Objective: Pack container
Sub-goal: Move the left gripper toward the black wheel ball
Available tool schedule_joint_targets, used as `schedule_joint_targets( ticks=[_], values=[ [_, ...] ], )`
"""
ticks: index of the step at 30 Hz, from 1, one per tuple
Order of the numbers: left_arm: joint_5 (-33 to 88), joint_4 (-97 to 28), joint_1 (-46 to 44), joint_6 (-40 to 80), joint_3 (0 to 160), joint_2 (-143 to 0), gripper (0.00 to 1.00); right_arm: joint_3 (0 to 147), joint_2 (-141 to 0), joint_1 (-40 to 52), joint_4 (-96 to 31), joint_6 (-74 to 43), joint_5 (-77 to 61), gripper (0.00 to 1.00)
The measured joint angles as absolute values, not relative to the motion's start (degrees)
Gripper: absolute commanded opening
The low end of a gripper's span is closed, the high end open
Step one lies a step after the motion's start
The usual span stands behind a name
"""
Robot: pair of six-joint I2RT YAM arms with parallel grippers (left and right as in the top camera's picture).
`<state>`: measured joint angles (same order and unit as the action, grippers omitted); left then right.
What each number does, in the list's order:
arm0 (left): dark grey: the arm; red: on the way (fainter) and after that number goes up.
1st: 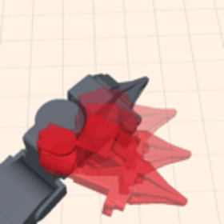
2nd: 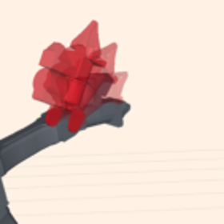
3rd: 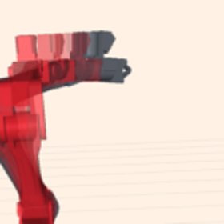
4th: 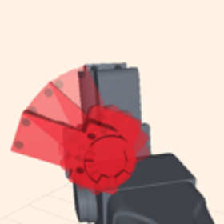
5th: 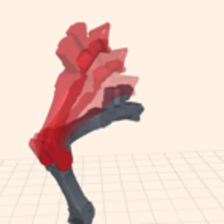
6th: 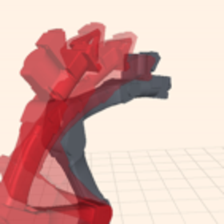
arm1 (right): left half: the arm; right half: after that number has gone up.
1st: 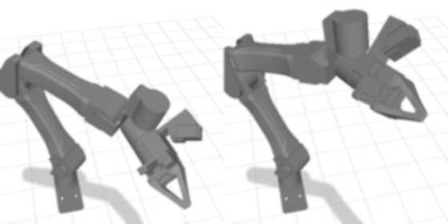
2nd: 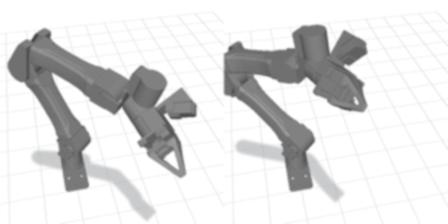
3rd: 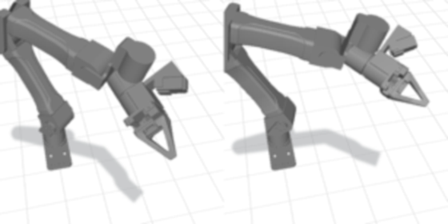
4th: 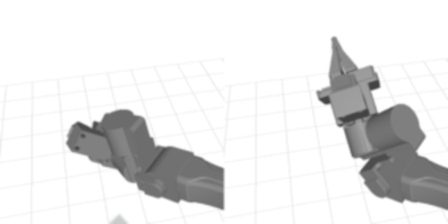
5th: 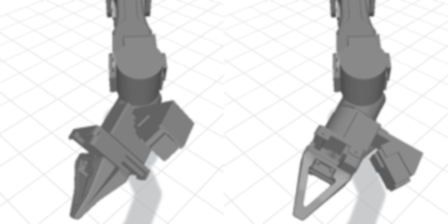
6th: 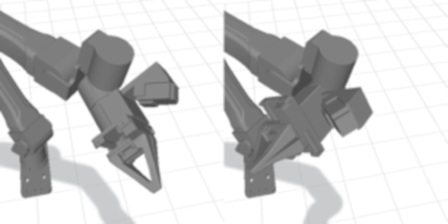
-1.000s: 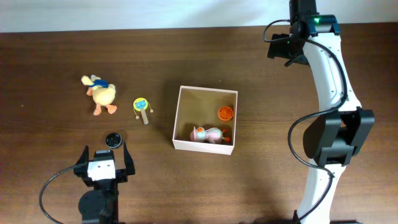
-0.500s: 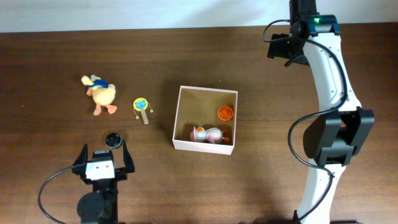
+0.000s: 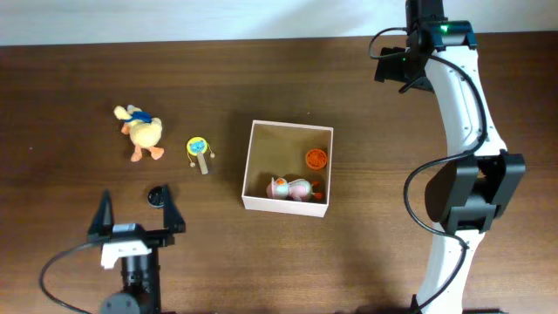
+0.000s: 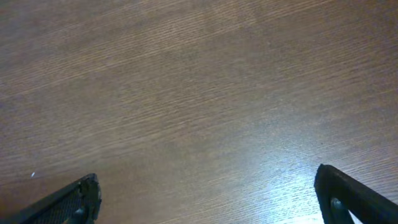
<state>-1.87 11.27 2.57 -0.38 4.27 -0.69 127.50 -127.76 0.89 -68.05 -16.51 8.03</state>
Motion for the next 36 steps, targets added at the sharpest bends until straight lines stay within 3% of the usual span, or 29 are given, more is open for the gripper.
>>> schedule_joint_targets(
  ticks=[6, 12, 23, 36],
  values=[
    [-1.87, -4.19, 2.57, 1.72, 13.87, -9.58, 0.99, 127.50, -127.76, 0.89, -68.05, -16.51, 8.01, 0.99],
    [-1.85, -9.50, 3.46, 0.91, 34.81, -29.95, 0.99, 127.46, -127.76, 0.89, -68.01, -16.49, 7.99, 0.99],
    [7.81, -35.38, 4.10, -2.00, 72.49, -70.87, 0.99, 127.44, -127.76, 0.89, -67.90, -16.51, 7.84, 0.99],
    [19.81, -57.91, 4.10, -2.83, 79.37, -77.49, 0.99, 127.44, -127.76, 0.89, -67.90, -16.51, 7.84, 0.99]
  ],
)
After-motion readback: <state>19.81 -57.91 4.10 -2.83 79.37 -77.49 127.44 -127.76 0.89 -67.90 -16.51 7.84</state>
